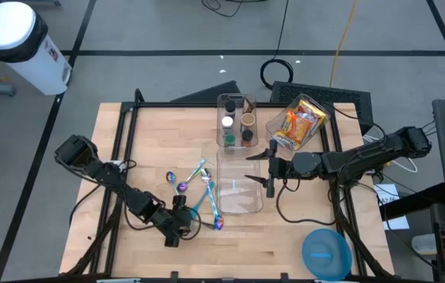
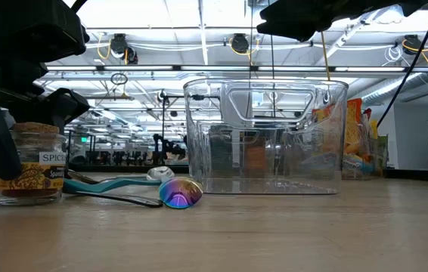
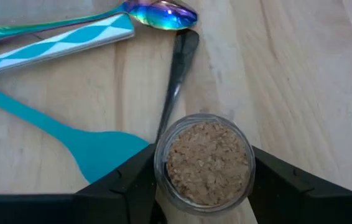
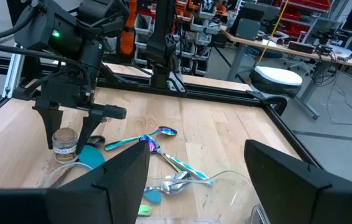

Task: Pick & Place Food Item
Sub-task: Put the brown spice bottle into the top left transparent bin

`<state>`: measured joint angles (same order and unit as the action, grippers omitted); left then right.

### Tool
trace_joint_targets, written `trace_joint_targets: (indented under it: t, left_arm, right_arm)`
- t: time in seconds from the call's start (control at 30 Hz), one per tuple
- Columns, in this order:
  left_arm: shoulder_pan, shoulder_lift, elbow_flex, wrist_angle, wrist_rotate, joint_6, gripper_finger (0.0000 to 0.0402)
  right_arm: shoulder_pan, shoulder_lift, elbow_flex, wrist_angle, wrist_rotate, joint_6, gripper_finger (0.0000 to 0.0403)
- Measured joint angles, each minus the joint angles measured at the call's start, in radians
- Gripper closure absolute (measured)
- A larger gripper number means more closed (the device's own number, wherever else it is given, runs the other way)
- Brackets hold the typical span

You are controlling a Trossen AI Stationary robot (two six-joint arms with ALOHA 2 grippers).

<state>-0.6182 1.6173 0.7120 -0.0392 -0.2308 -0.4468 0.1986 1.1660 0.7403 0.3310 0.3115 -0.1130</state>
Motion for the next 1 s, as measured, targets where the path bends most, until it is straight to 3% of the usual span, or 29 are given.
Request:
trace_joint_targets:
  t: [0.13, 0.43, 0.6, 0.8, 1.0]
  left_arm:
    - [0.000, 0.000, 0.000, -0.004, -0.061, 0.017, 0.0185]
    - [0.001, -0.018, -0.001, 0.019, -0.043, -0.037, 0.0205]
    - [0.023, -0.099, 0.002, 0.025, -0.047, -0.049, 0.0205]
    - [0.096, -0.209, 0.092, 0.008, -0.122, 0.114, 0.0205]
    - [0.188, -0.204, 0.224, -0.077, -0.116, 0.262, 0.0205]
  right_arm:
    - [0.000, 0.000, 0.000, 0.000, 0.000, -0.001, 0.0149]
    - [0.000, 0.000, 0.000, 0.000, 0.000, -0.001, 0.0149]
    - [0.000, 0.000, 0.000, 0.000, -0.002, 0.024, 0.0149]
    - [0.018, 0.059, 0.001, 0.046, -0.002, 0.034, 0.0149]
    - [0.041, 0.219, 0.001, 0.233, -0.009, 0.015, 0.0149]
